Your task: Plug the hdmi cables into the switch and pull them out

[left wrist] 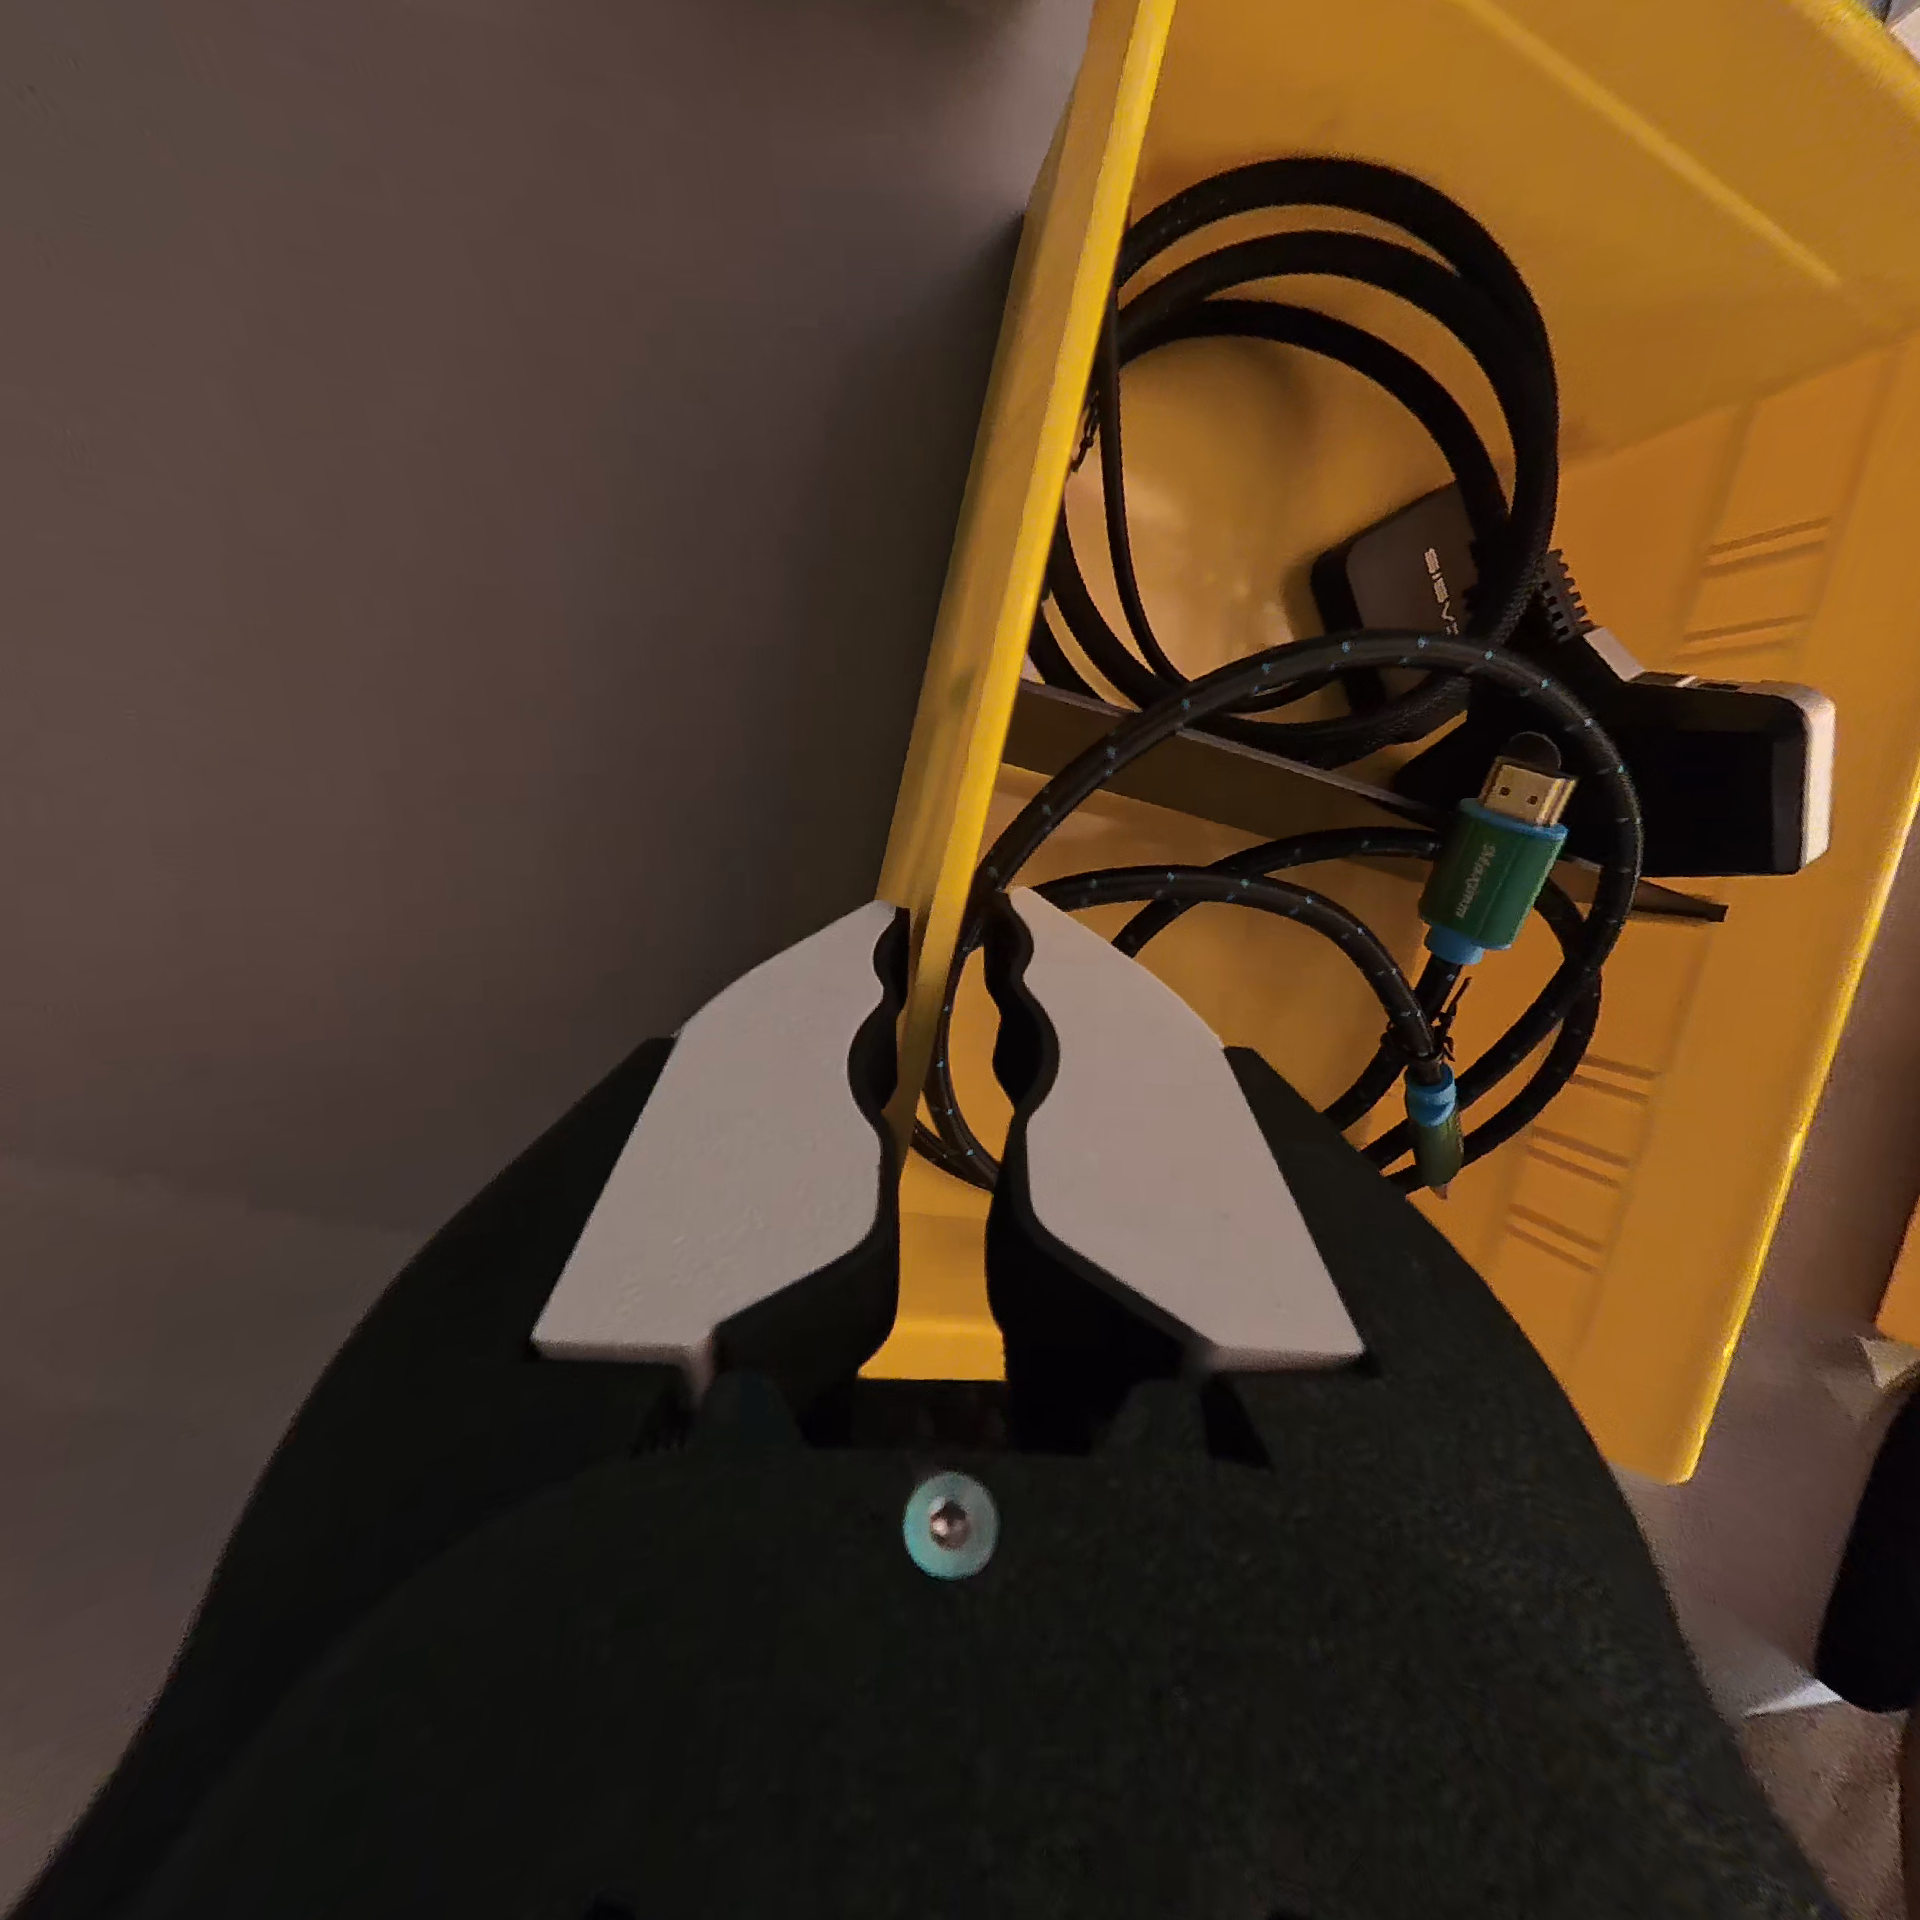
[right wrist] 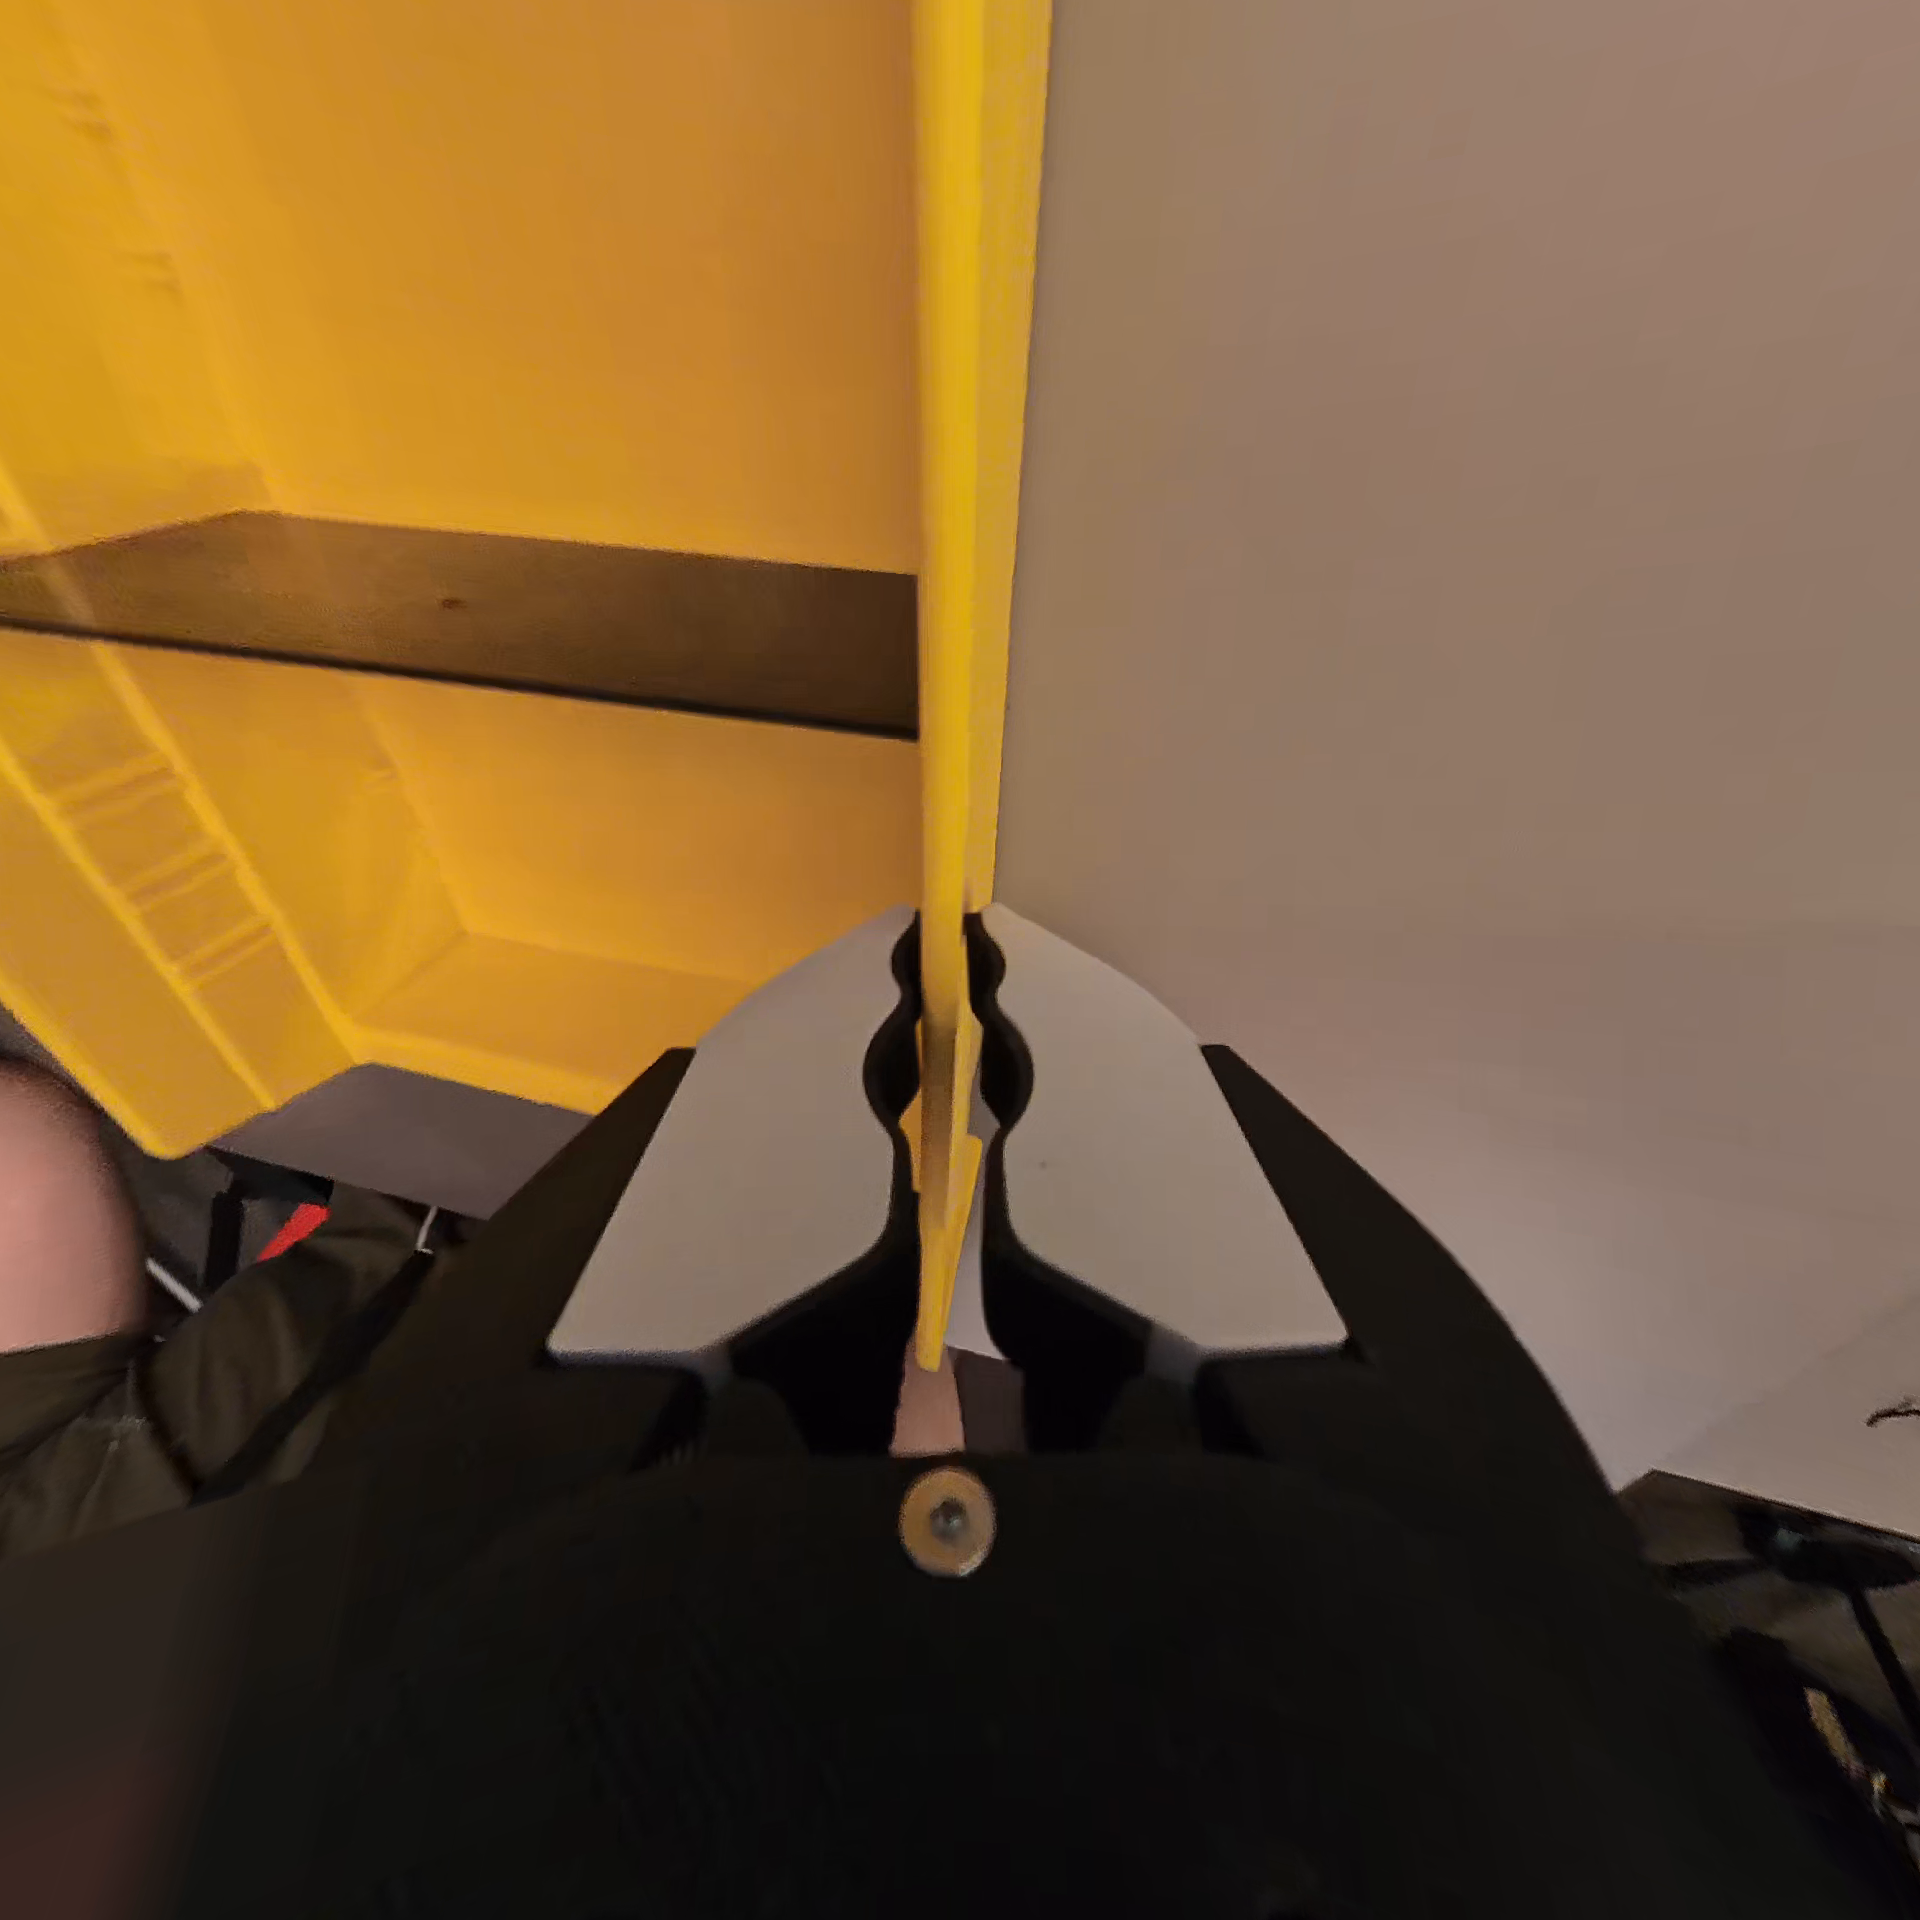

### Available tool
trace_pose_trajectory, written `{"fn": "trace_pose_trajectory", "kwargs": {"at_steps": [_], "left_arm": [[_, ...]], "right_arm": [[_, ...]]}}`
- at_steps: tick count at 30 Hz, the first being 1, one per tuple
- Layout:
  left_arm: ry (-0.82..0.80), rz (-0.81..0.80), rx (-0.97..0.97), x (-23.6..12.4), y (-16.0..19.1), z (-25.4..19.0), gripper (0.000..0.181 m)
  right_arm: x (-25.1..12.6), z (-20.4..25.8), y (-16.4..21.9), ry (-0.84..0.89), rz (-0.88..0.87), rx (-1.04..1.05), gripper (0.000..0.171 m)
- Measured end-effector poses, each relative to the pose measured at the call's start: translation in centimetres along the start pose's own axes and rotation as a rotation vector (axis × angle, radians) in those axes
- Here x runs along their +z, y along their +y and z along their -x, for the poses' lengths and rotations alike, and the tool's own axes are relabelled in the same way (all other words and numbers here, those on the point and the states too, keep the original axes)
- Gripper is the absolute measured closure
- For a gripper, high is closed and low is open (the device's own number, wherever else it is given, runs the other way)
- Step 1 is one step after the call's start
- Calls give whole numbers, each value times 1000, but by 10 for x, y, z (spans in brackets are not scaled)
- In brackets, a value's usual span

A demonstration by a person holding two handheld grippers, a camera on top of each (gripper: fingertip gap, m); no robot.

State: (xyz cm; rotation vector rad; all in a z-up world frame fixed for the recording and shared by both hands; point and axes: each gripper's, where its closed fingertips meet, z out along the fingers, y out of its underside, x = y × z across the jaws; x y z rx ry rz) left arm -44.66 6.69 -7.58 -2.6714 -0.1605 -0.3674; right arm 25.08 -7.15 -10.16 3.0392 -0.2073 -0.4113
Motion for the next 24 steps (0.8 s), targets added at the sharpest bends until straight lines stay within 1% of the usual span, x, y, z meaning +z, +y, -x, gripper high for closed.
{"fn": "trace_pose_trajectory", "kwargs": {"at_steps": [7, 8, 9, 11, 14, 17, 20, 22, 24], "left_arm": [[-17, -99, 22, -28, -10, -5, 164], [-8, -113, 34, -33, -11, -9, 165], [17, -132, 47, -38, -12, -16, 172], [43, -174, 72, -49, -16, -29, 174], [40, -240, 130, -65, -22, -44, 174], [48, -312, 212, -80, -27, -61, 174], [68, -410, 301, -95, -37, -81, 173], [113, -472, 361, -100, -43, -99, 168], [187, -501, 423, -102, -45, -120, 160]], "right_arm": [[-2, -3, -2, -80, -33, 91, 162], [-3, -6, -2, -75, -37, 100, 162], [-3, -8, -2, -74, -42, 107, 163], [-4, -10, -1, -89, -45, 119, 162], [-4, -10, -1, -89, -42, 113, 161], [-9, -11, -3, -72, -62, 93, 164], [-28, -9, -6, -46, -152, 86, 162], [-51, -4, -7, 4, -256, 69, 158], [-84, 11, -11, 35, -420, 3, 158]]}}
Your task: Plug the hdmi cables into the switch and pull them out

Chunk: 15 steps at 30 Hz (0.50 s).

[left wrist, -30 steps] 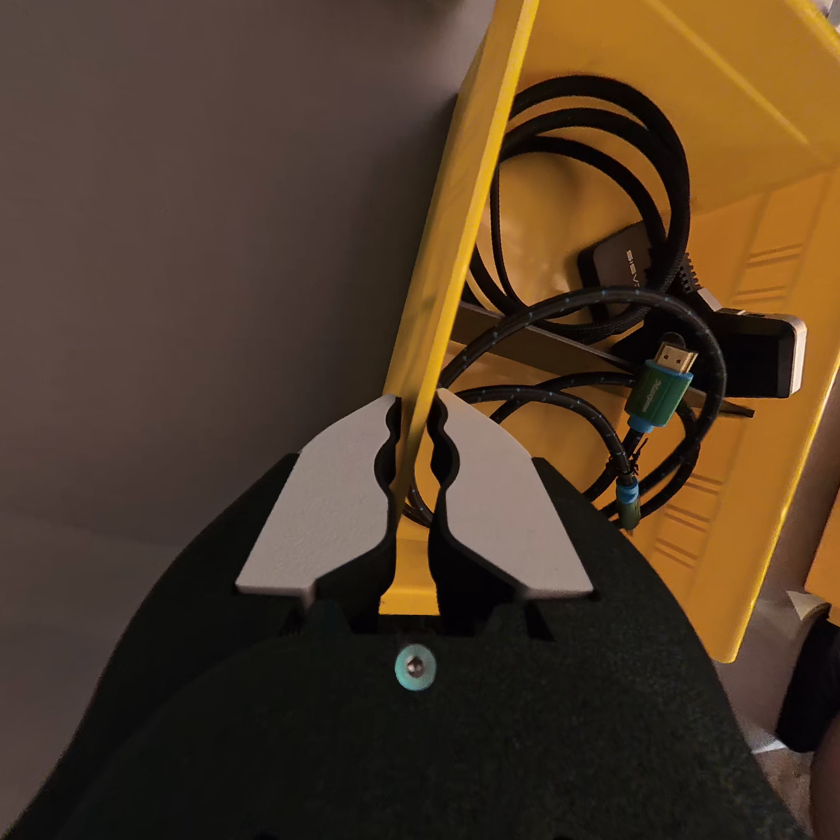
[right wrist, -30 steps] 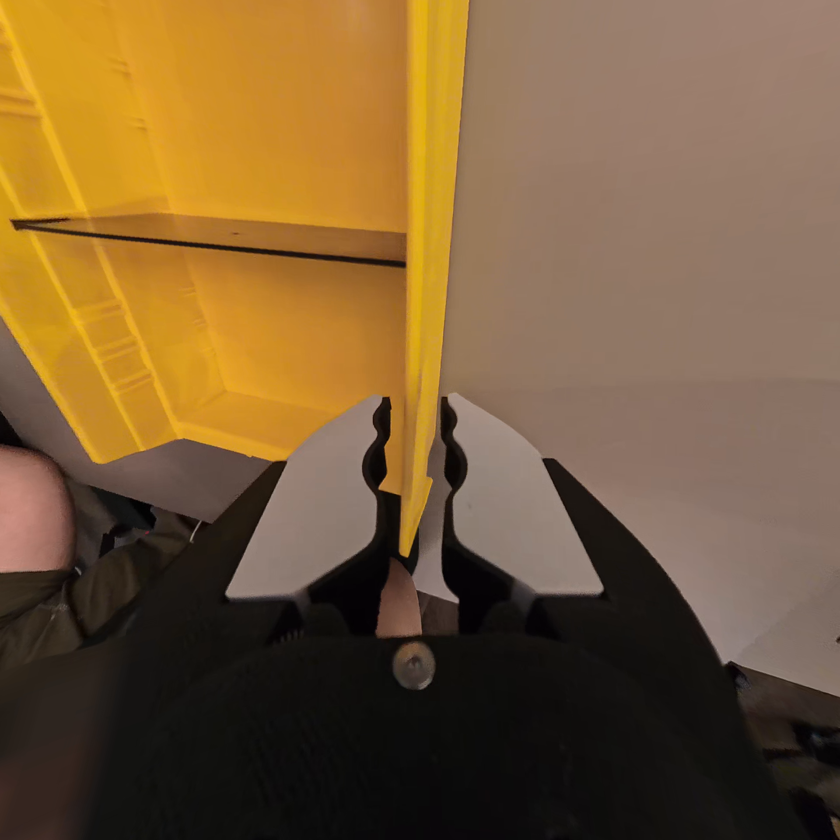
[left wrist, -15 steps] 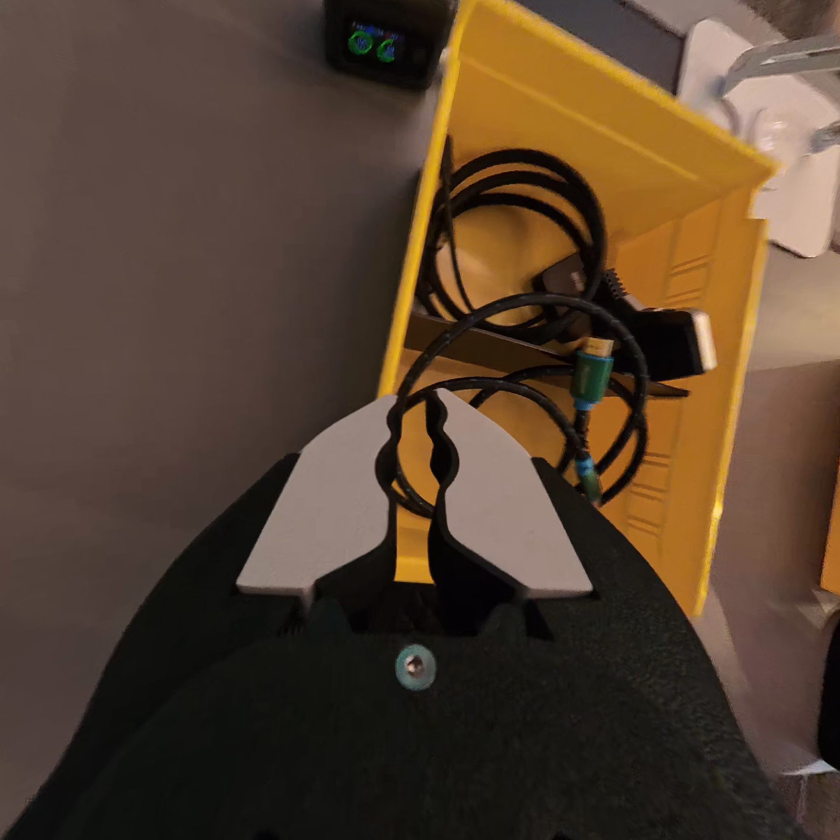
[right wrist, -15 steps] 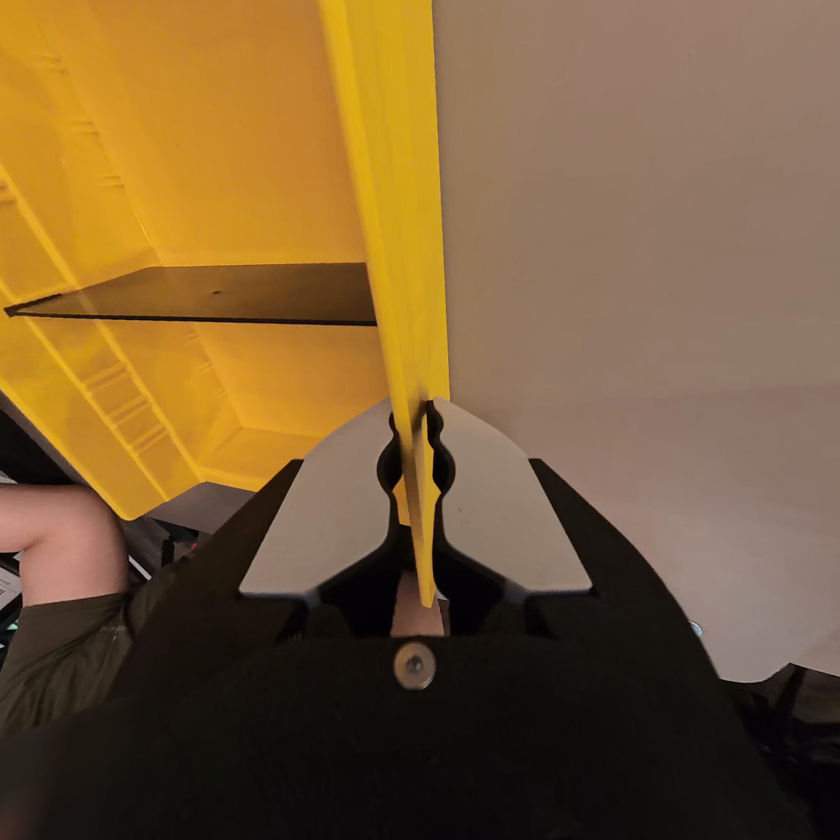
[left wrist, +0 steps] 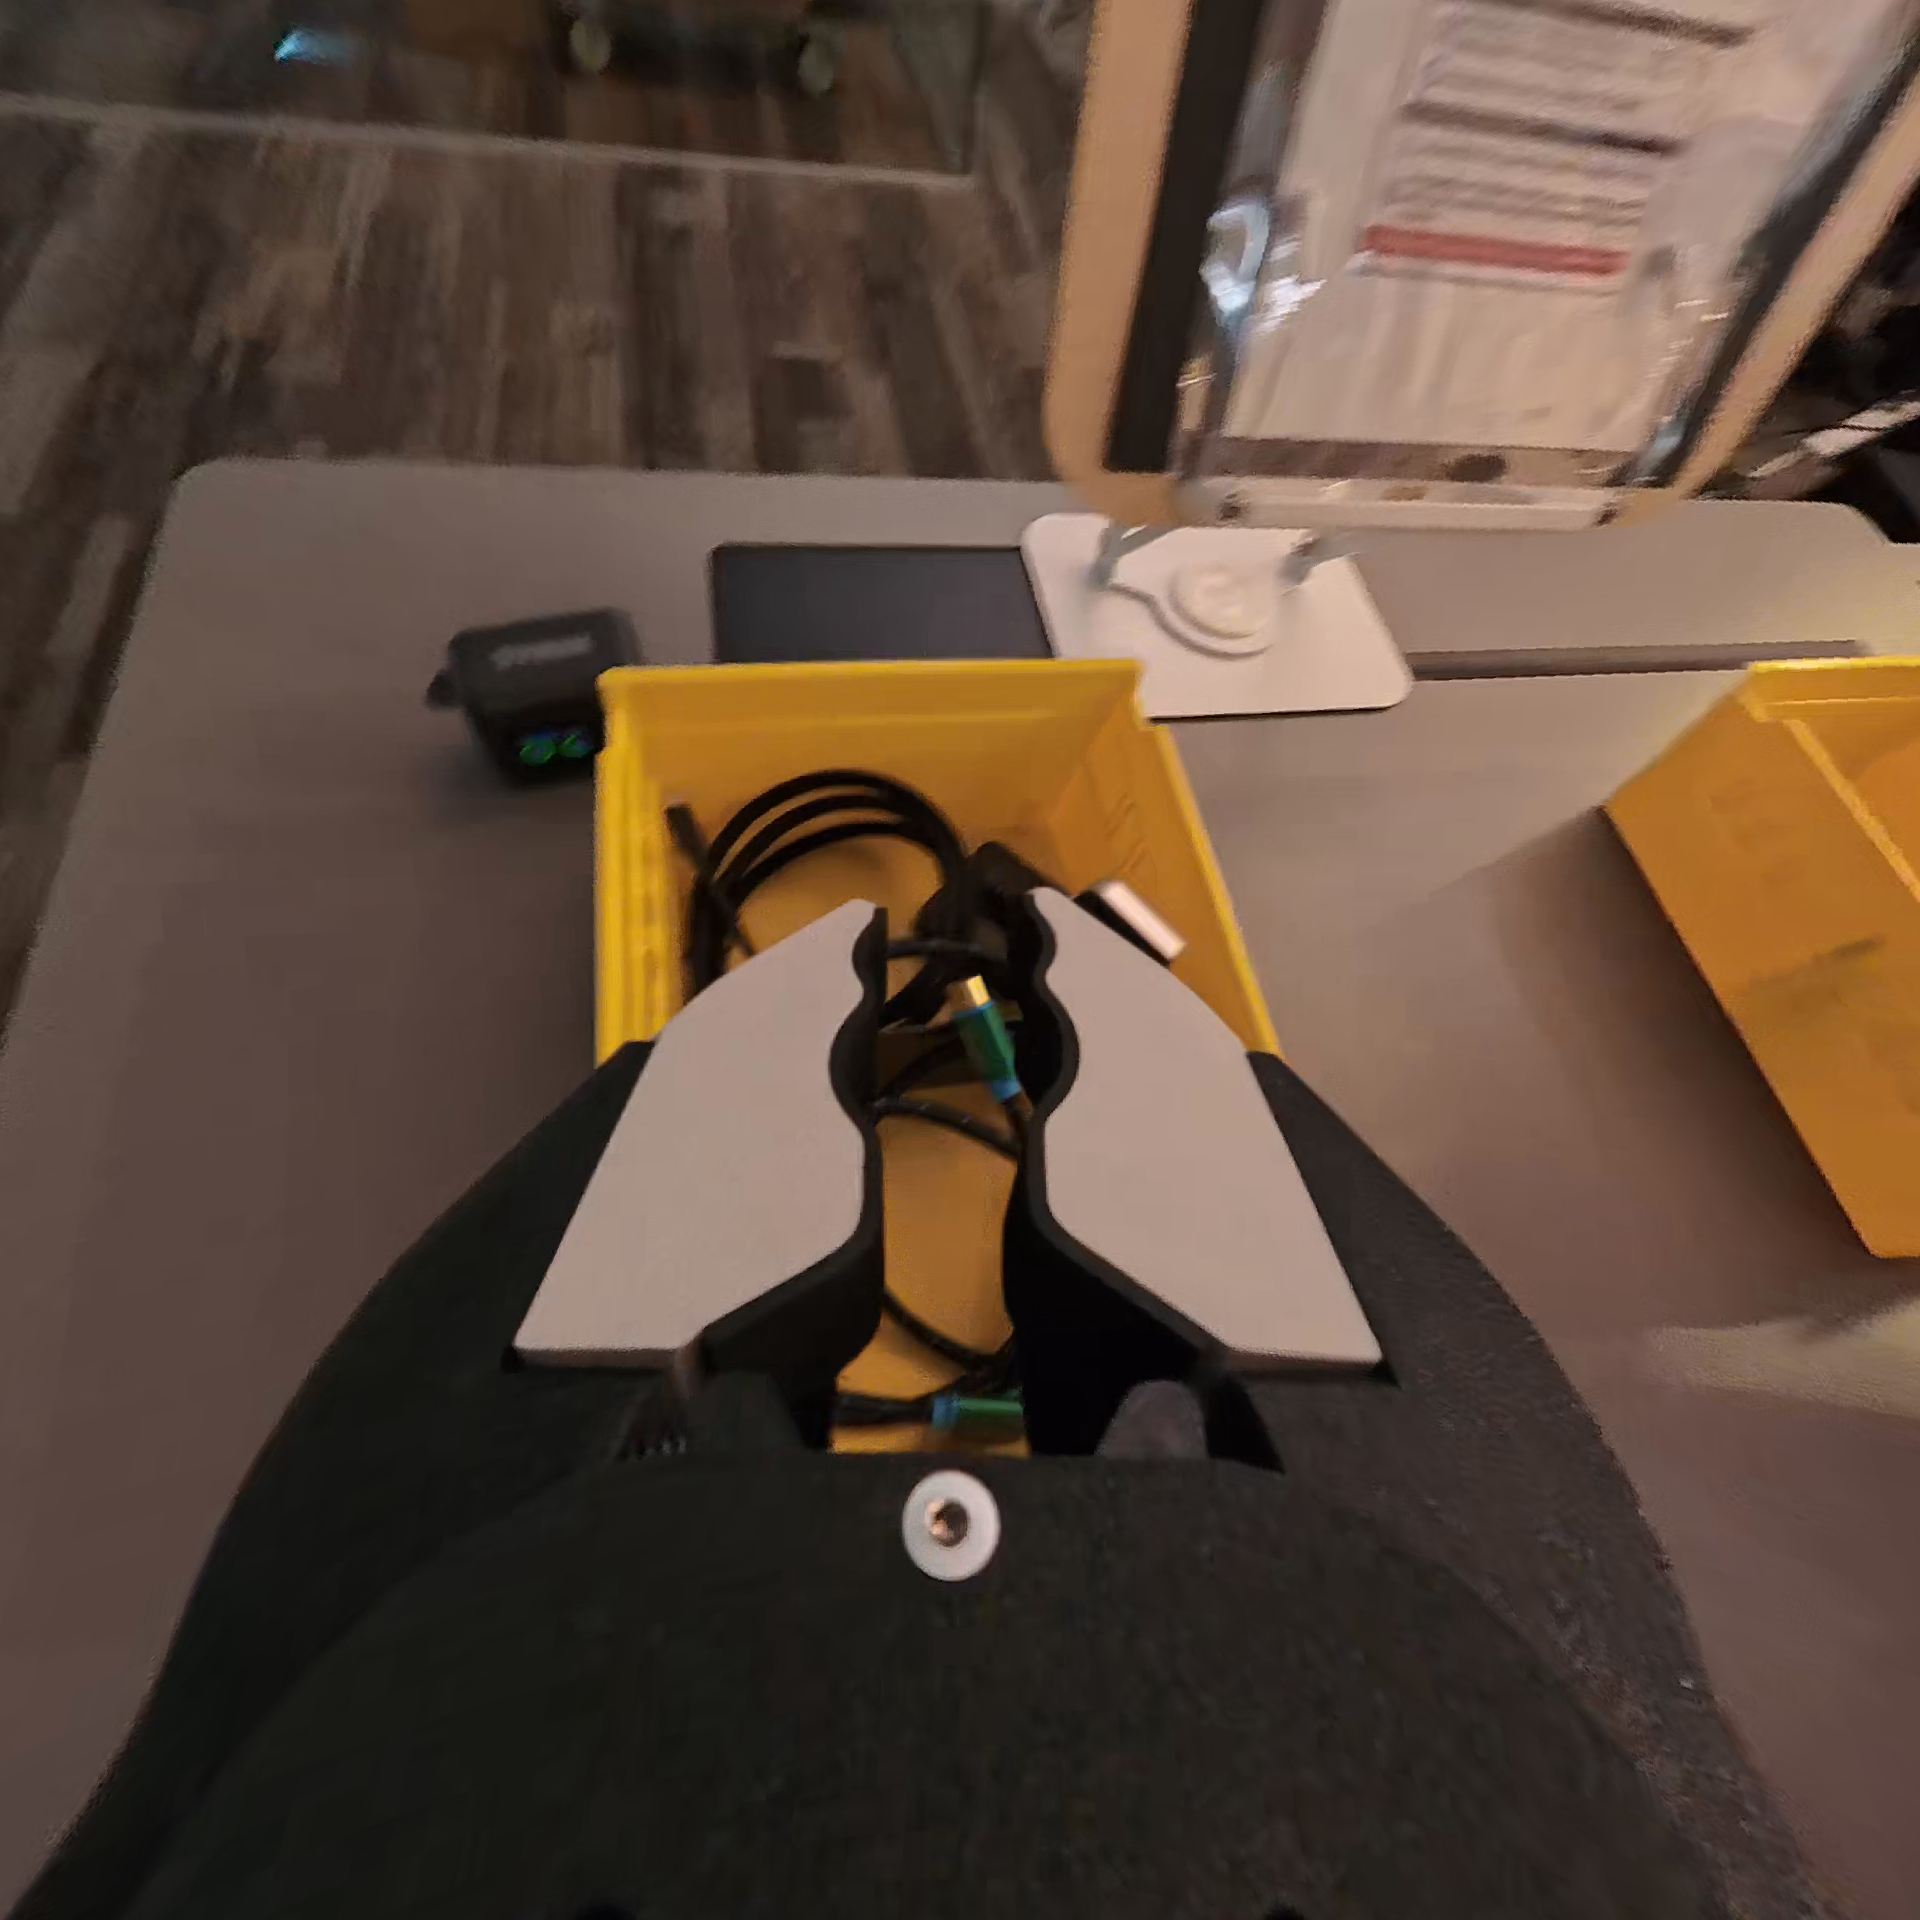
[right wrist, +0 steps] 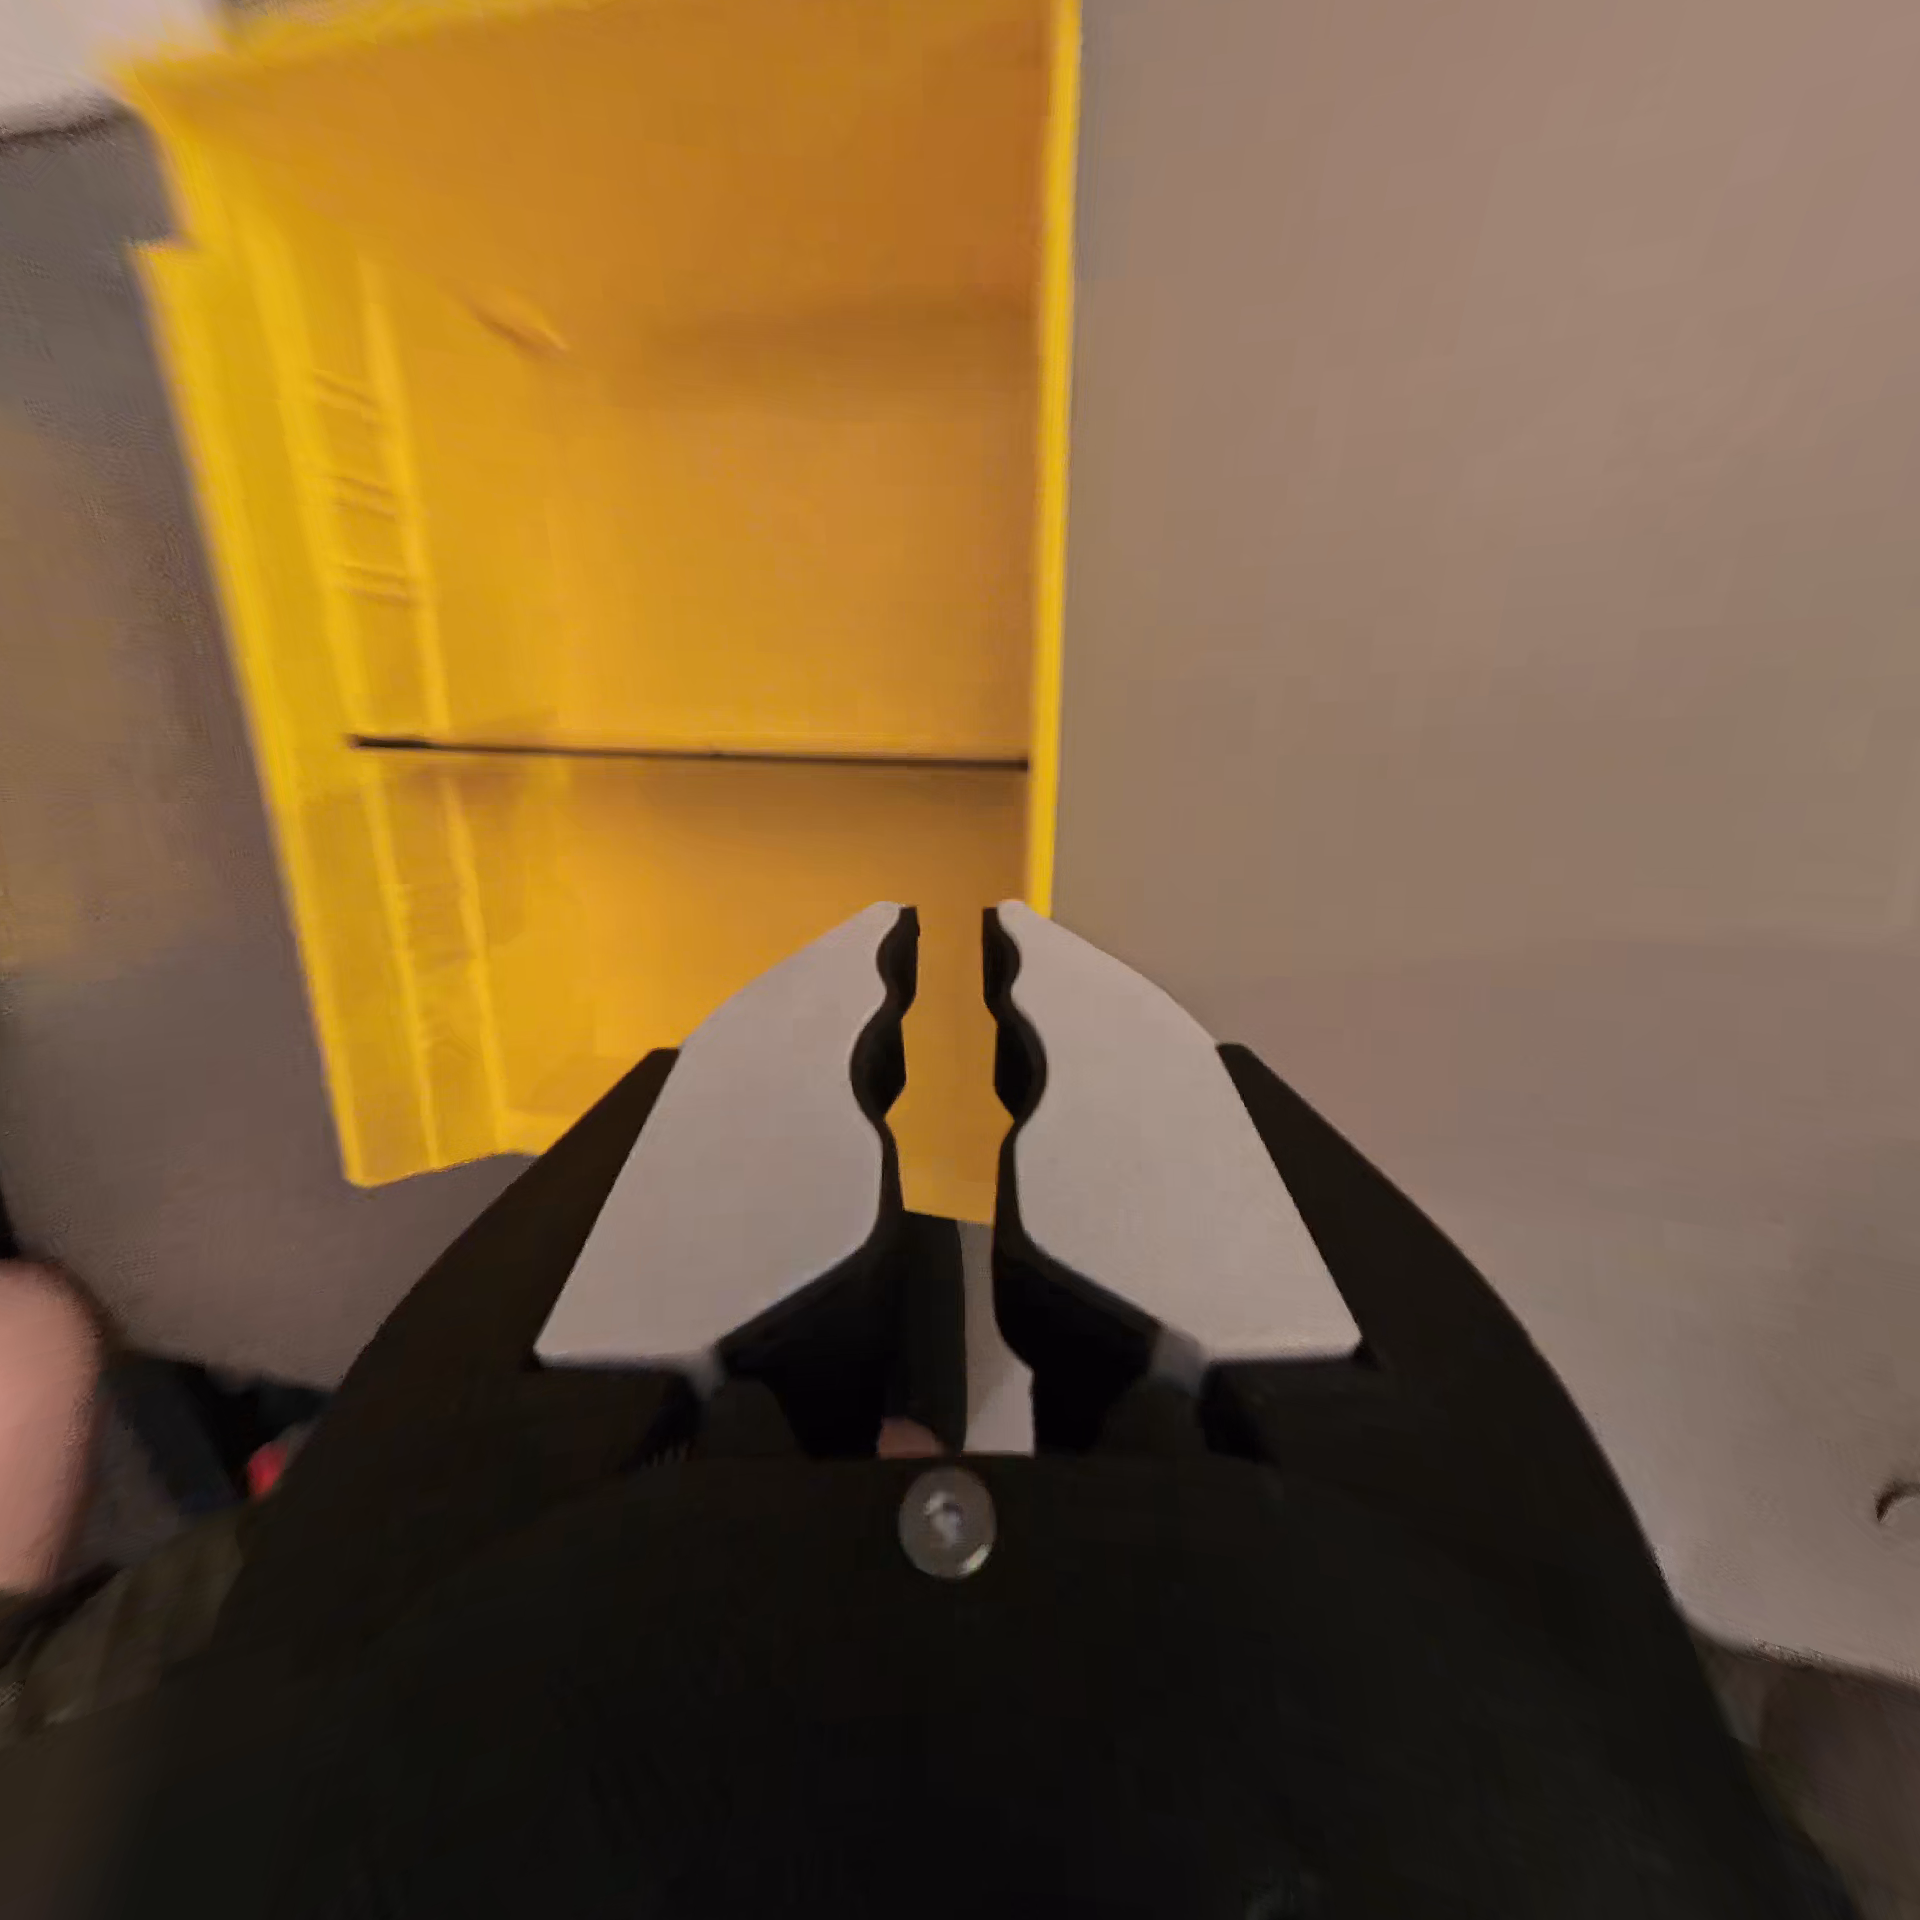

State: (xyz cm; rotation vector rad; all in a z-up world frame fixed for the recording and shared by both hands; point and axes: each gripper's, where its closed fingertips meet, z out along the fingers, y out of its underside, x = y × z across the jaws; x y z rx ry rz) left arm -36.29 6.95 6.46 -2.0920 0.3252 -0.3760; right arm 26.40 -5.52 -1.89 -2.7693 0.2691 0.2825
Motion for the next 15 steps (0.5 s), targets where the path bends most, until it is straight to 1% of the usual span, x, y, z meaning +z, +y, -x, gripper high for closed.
{"fn": "trace_pose_trajectory", "kwargs": {"at_steps": [2, 4, 6, 7, 8, 10, 11, 13, 14, 15], "left_arm": [[60, -25, 64, 6, -6, -17, 156], [53, -33, 136, 9, -10, -26, 146], [43, -28, 208, 11, -9, -34, 133], [53, -18, 240, 12, -7, -39, 128], [64, -3, 264, 13, -4, -44, 126], [62, 34, 292, 13, 1, -49, 119], [54, 49, 303, 13, 3, -50, 120], [59, 79, 307, 12, 8, -54, 123], [72, 103, 299, 11, 12, -57, 123], [80, 134, 285, 11, 18, -59, 125]], "right_arm": [[-34, 20, -20, 14, -196, -71, 158], [-70, 44, -39, 27, -418, -168, 158], [-105, 82, -54, -40, -636, -307, 158], [-120, 100, -60, -75, -748, -384, 155], [-132, 115, -64, -98, -855, -449, 146], [-150, 137, -71, -86, -1077, -568, 125], [-156, 146, -73, -57, -1183, -630, 119], [-166, 163, -72, -13, -1345, -735, 115], [-168, 172, -70, -27, -1386, -766, 113], [-167, 181, -68, -63, -1390, -781, 112]]}}
